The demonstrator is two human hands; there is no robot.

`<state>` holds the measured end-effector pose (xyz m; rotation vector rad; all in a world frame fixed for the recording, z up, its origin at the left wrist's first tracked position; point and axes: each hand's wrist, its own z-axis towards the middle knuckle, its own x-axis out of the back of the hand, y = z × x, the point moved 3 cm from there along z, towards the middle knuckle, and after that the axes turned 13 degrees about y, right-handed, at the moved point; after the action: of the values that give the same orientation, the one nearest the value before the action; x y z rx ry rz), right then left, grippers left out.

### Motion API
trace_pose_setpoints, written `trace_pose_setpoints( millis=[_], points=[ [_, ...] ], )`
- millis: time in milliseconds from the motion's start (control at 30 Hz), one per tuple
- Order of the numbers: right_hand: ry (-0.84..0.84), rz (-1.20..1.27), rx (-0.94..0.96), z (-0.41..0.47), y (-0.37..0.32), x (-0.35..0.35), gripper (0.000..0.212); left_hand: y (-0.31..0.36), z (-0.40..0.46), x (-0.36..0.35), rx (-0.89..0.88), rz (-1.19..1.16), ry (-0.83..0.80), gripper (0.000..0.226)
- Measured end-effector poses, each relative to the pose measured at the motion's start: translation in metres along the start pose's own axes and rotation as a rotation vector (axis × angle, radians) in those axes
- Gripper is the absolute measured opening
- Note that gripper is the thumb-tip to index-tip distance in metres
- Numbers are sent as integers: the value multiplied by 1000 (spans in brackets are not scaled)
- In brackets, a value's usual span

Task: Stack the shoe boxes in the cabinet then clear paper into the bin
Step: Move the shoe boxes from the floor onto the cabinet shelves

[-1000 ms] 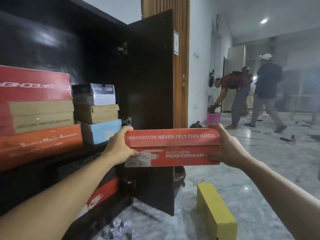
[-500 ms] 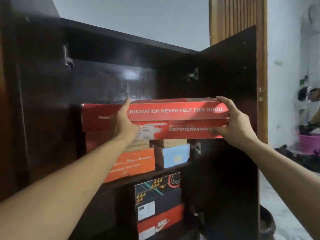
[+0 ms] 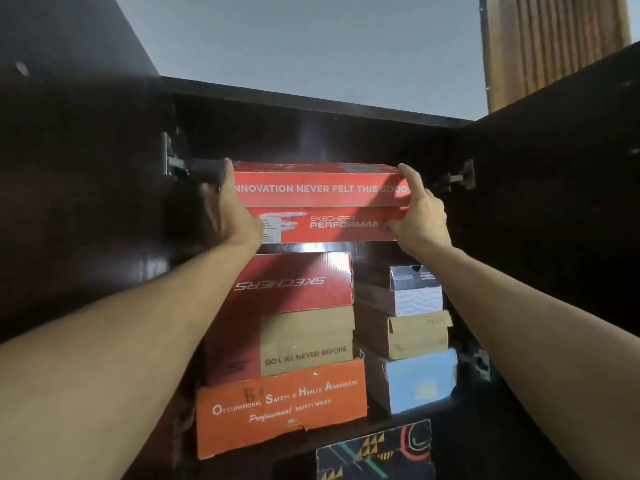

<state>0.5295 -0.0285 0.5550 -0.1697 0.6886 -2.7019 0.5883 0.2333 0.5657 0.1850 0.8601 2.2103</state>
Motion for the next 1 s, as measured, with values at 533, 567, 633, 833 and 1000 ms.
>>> trace_pose_setpoints(
  millis=[533, 567, 633, 833, 1000],
  points=[
    [-153, 34, -64, 9, 13, -133, 89, -69, 46, -14, -72, 131, -242, 109],
    [-156, 31, -53, 9, 13, -135, 87, -70, 47, -15, -80, 126, -253, 109],
    [-149, 26, -17, 9, 14, -138, 78, -71, 48, -16, -107, 123, -273, 102],
    [-128, 69, 31, 2, 18, -140, 41, -79, 42, -17, -171, 253, -318, 102],
    [-164, 9, 42, 0, 17, -119, 55, -59, 21, -15, -395, 538, -191, 91]
  ],
)
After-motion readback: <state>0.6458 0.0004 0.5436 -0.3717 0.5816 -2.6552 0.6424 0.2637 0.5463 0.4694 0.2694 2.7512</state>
